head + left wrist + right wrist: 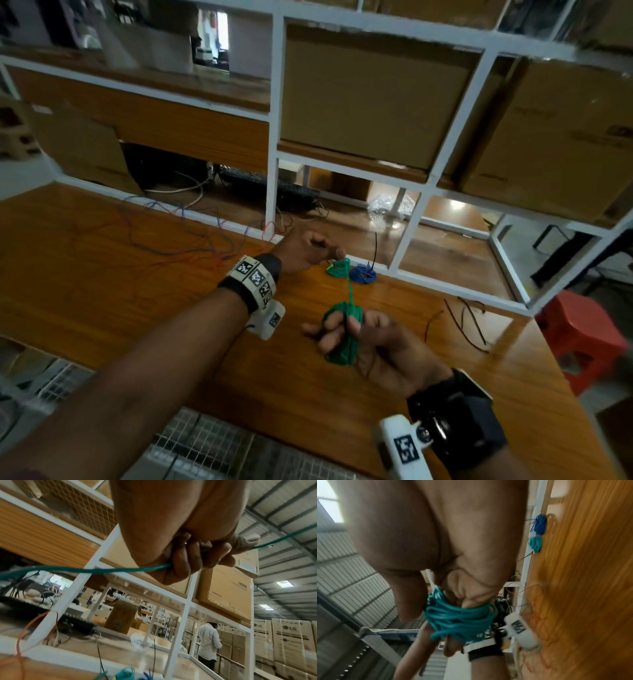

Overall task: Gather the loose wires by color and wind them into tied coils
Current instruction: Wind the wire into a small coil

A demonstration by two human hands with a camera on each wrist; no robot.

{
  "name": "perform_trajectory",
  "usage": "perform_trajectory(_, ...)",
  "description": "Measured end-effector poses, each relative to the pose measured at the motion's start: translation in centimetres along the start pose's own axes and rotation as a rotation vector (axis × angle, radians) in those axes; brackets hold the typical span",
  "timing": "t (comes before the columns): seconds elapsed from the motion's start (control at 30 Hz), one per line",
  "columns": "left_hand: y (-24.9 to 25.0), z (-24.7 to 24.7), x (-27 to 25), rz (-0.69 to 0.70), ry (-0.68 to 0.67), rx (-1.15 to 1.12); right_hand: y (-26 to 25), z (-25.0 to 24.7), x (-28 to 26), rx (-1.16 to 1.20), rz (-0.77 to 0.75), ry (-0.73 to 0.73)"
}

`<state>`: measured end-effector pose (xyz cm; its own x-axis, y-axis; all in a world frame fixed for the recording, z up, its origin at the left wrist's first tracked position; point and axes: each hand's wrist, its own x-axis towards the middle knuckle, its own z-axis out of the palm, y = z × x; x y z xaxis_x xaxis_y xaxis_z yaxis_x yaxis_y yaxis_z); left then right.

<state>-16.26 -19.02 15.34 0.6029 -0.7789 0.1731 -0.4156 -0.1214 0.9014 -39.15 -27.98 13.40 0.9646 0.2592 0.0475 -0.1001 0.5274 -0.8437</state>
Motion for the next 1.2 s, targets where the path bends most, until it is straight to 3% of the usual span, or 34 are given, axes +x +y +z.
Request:
perform_trajectory(0.1, -1.2, 2.2, -0.8, -0.045, -0.122, -0.010, -2.2, 0.7, 0.3, 0.142, -0.135, -0.008)
perform_trajectory(0.2, -1.9, 5.0, -2.6, -0.012, -0.268, -0.070, -4.1, 0.0, 0.5, 0.150, -0.263, 0.109)
perform_trajectory(0.3, -2.8, 6.6, -4.6, -0.036, -0.174, -0.203, -5.7, -1.5, 0.4, 0.195, -0.399, 0.349)
perform_trajectory(0.4, -4.3, 6.7, -6.3, -0.104, -0.150, -0.159, -6.6, -3.3, 0.2, 0.206, -0.520, 0.550)
perform_trajectory(0.47, -4.8, 6.6, -7.4, -0.092, -0.190, -0.058, -6.2, -4.4, 0.2, -0.013, -0.493, 0.707)
perform_trajectory(0.53, -5.0, 6.2, -8.4, -0.052, -0.202, 0.078, -5.0, -5.9, 0.0, -0.473, -0.347, 0.869)
perform_trajectory(0.63, -5.0, 4.4, -9.5, -0.046, -0.174, 0.277, -3.3, -7.9, -0.4, -0.903, -0.113, 0.947)
perform_trajectory(0.83, -3.2, -2.2, -10.2, 0.035, -0.048, 0.597, -0.8, -10.8, -2.1, -1.306, 0.527, 0.655)
perform_trajectory(0.9, -2.2, -3.7, -9.7, 0.113, -0.016, 0.633, -0.2, -10.1, -2.3, -1.321, 0.630, 0.468)
perform_trajectory(1.03, -1.3, -4.8, -6.9, 0.144, 0.009, 0.547, 0.5, -5.5, -1.6, -1.191, 0.588, 0.032)
perform_trajectory(1.2, -1.5, -2.9, -4.0, 0.080, -0.048, 0.320, 1.4, -1.7, -0.5, -0.849, 0.349, -0.182)
